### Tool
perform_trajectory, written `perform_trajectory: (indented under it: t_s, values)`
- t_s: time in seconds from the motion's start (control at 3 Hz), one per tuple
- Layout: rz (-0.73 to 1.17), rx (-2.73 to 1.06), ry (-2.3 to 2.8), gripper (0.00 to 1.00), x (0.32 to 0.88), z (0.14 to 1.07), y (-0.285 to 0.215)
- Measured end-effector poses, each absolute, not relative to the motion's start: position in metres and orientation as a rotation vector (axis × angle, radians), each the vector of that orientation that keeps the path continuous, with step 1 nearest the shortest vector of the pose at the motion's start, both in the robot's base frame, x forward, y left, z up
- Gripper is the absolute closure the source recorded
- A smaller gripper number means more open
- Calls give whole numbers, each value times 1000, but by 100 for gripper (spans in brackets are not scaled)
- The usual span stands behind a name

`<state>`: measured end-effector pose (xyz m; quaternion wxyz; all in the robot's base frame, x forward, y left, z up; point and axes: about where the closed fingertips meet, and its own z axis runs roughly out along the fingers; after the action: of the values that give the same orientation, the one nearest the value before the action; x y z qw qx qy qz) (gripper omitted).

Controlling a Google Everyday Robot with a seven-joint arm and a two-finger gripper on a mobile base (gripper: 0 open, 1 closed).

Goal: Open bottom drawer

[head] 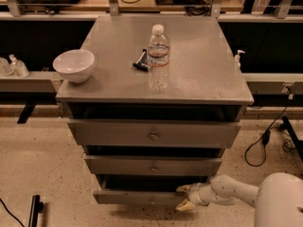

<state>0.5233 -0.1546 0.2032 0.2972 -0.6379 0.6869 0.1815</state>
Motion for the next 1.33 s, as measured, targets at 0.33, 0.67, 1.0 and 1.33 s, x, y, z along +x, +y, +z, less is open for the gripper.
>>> perform_trajectory:
  t_s: [0.33,0.67,1.0,1.33]
  values:
    - [488,-1697,1825,14,522,202,-152]
    - [490,-1700,1825,0,521,201,-149]
    - [484,-1706,1828,0,521,202,-146]
    - [506,-1727,1833,18,517,197,-142]
